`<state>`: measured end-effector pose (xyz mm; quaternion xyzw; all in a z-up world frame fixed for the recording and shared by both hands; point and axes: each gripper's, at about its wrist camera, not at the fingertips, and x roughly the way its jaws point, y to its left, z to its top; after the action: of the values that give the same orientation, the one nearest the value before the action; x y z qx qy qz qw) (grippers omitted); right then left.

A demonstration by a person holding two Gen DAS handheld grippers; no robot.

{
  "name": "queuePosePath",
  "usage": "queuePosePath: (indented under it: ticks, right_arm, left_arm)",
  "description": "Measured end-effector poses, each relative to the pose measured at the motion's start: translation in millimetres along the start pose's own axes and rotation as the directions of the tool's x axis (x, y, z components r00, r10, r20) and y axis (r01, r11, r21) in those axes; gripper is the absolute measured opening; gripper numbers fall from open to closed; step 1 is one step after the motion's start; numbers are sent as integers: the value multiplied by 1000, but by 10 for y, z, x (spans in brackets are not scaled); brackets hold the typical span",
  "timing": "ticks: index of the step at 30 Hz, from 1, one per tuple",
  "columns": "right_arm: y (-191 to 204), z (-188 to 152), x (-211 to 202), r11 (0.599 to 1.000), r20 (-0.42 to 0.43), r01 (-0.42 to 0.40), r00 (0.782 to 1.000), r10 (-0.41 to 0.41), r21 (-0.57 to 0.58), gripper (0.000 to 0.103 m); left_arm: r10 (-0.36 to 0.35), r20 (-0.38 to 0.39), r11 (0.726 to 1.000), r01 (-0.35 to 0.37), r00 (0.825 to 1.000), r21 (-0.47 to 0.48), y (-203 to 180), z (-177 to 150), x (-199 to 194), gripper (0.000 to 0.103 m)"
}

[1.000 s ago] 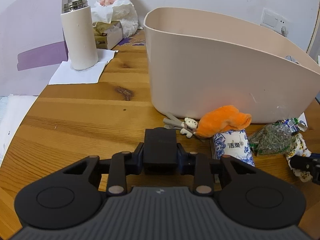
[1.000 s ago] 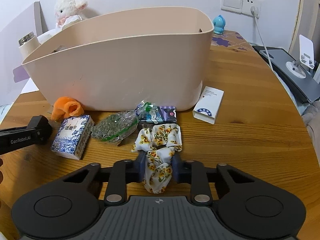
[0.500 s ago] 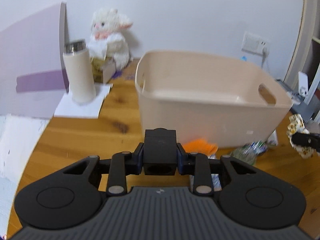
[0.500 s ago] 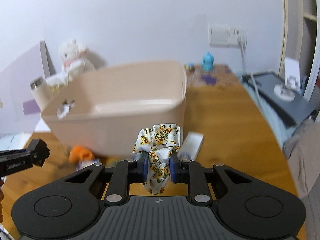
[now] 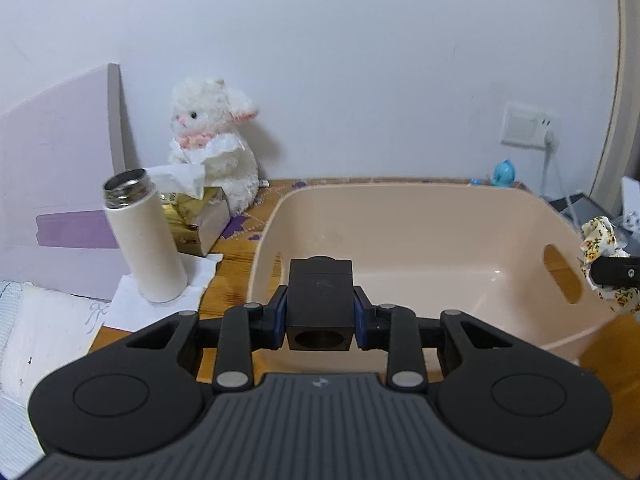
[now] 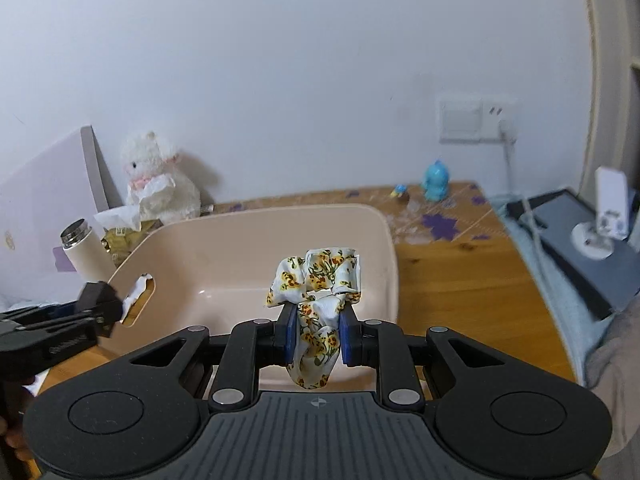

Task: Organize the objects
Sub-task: 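Carry the black box into the basket and open the left tool while the right releases the scrunchie, then grasp the orange plush with the left tool while the right tool grasps the white box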

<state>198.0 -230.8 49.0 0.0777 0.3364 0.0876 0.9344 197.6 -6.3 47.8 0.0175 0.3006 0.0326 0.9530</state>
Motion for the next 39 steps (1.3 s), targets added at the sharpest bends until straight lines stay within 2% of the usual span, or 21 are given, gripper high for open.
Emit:
queuePosePath:
  ticks: [5, 6, 8, 10, 11, 12, 13, 15, 16, 17, 18, 21, 23, 28, 33, 39]
  right_arm:
    - [31, -13, 362, 999, -79, 25, 997, -27, -19, 19]
    - [30, -22, 420, 999, -95, 26, 995, -28, -21, 20]
    - [26, -46, 504, 999, -120, 28, 992, -30, -25, 19]
    - [61, -51, 524, 997, -110, 52, 992, -58, -60, 20]
    - [73, -52, 523, 996, -110, 55, 992, -62, -70, 25]
    - [81, -55, 522, 996, -109, 50, 992, -58, -70, 36]
    - [86, -60, 505, 996, -105, 49, 993, -56, -68, 40]
    - [95, -60, 453, 997, -96, 44, 994, -50, -65, 48]
    - [106, -66, 405, 997, -86, 42, 995, -47, -65, 51]
    - [109, -56, 359, 997, -75, 40, 996, -45, -65, 59]
    - [117, -46, 296, 997, -61, 39, 997, -43, -66, 67]
    - [127, -26, 94, 996, -24, 43, 999, -45, -76, 76]
    - [98, -15, -20, 996, -8, 43, 999, -44, -79, 79]
    - [-40, -54, -242, 996, -1, 47, 999, -47, -72, 84]
    - [-193, -212, -421, 993, 24, 90, 996, -88, -78, 90]
    - [-382, -374, -339, 989, -34, 130, 991, -132, -65, 92]
  left_arm:
    - [-13, -86, 1000, 14, 996, 13, -105, -42, 361, 34]
    - [5, -94, 1000, -3, 996, 20, -121, -61, 415, 34]
    - [54, -78, 996, -49, 996, 72, -185, -92, 457, 34]
    - [59, -75, 995, -52, 995, 90, -198, -89, 473, 34]
    - [49, -80, 996, -42, 996, 83, -186, -79, 471, 34]
    - [39, -78, 997, -33, 996, 76, -174, -67, 454, 34]
    - [32, -71, 997, -27, 997, 73, -173, -53, 427, 36]
    - [33, -51, 996, -29, 998, 86, -192, -18, 344, 54]
    - [40, -30, 995, -37, 999, 95, -207, -7, 285, 72]
    - [48, -8, 994, -47, 999, 103, -225, 7, 226, 80]
    - [54, 12, 992, -55, 998, 114, -241, 20, 162, 81]
    - [57, 35, 988, -62, 998, 143, -275, 20, -9, 85]
    - [59, 35, 988, -64, 998, 142, -275, 1, -93, 95]
    - [34, 18, 995, -35, 999, 88, -197, -98, -301, 96]
    - [26, 4, 994, -26, 1000, 107, -165, -268, -471, 96]
    - [8, -57, 994, -1, 998, 109, -153, -463, -397, 96]
